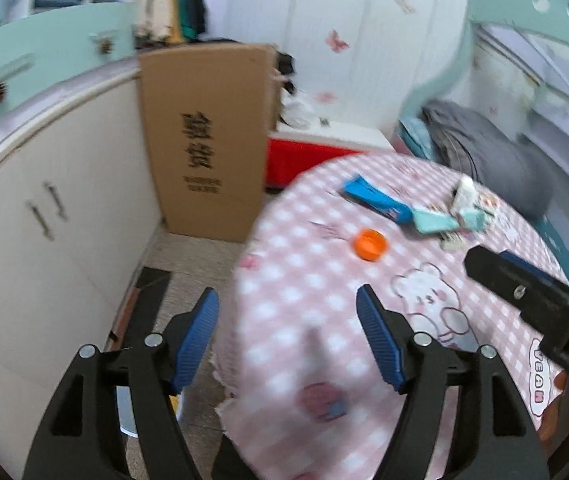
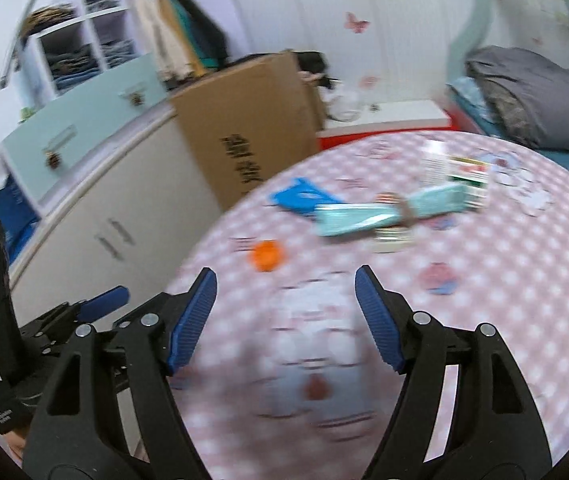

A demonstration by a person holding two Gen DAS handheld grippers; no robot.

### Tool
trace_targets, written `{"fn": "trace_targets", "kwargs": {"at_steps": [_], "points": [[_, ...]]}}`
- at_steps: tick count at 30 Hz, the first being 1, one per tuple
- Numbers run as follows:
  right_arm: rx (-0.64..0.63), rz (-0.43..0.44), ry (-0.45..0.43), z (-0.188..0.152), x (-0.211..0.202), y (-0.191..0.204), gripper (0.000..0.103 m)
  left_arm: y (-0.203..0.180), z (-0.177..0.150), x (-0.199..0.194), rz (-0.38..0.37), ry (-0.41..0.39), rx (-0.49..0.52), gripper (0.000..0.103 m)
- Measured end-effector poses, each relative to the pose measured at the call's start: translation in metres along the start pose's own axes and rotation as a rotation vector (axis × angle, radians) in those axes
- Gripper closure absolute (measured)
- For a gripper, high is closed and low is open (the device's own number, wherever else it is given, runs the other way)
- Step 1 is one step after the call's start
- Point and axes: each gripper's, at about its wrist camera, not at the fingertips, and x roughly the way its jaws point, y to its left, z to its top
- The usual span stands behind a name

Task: Collect trash
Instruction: 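Move both tools back toward the table, then grasp the orange cap with the left tool while the right tool grasps the red-white packet, then carry the orange cap and red-white packet over the wastebasket with both tools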

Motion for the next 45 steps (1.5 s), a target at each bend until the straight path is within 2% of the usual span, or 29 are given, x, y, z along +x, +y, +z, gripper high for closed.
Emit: {"fn": "trace_targets", "kwargs": {"at_steps": [4,7,9,14,16,19,20,21,24,26,27,28,30,33,39,45], "points": [[0.014,-0.067,0.037,0.004,0.01,-0.035,0.032,-0.022,0.005,0.025,0.006,0.039,0.053,0.033],[0.01,-0.081,0.074,0.007,0.018,-0.051,0.032,-0.034,0.01,0.04,0.011,0.056,0.084,0.033],[0.001,-0.095,0.092,0.008,0.024,-0.057,0.032,-0.042,0.014,0.051,0.024,0.071,0.112,0.033],[-0.023,-0.128,0.133,0.014,0.044,-0.066,0.032,-0.058,0.022,0.069,0.003,0.092,0.17,0.034],[-0.022,-0.138,0.138,0.016,0.051,-0.07,0.032,-0.063,0.026,0.076,0.003,0.097,0.187,0.04],[-0.02,-0.153,0.149,0.021,0.063,-0.072,0.032,-0.067,0.031,0.087,-0.02,0.13,0.202,0.065],[-0.023,-0.152,0.151,0.023,0.067,-0.072,0.032,-0.068,0.032,0.089,-0.016,0.122,0.209,0.068],[-0.026,-0.153,0.152,0.024,0.07,-0.071,0.032,-0.068,0.033,0.091,-0.02,0.123,0.22,0.075],[-0.05,-0.167,0.156,0.029,0.081,-0.063,0.032,-0.068,0.036,0.092,-0.034,0.117,0.211,0.075],[-0.07,-0.179,0.165,0.031,0.088,-0.058,0.039,-0.067,0.036,0.092,-0.035,0.112,0.198,0.076],[-0.088,-0.191,0.177,0.032,0.092,-0.055,0.05,-0.065,0.037,0.091,-0.043,0.109,0.185,0.076],[-0.109,-0.211,0.178,0.032,0.093,-0.053,0.07,-0.063,0.037,0.09,-0.045,0.104,0.173,0.076],[-0.161,-0.241,0.186,0.032,0.095,-0.048,0.073,-0.059,0.036,0.087,-0.046,0.094,0.161,0.076],[-0.148,-0.225,0.191,0.028,0.089,-0.049,0.076,-0.053,0.036,0.078,-0.059,0.08,0.143,0.076],[-0.083,-0.103,0.193,0.019,0.057,-0.046,0.078,-0.047,0.03,0.052,-0.09,0.056,0.126,0.076],[-0.077,-0.028,0.161,0.018,0.017,-0.025,0.079,-0.044,0.021,0.024,-0.109,0.035,0.11,0.076]]}}
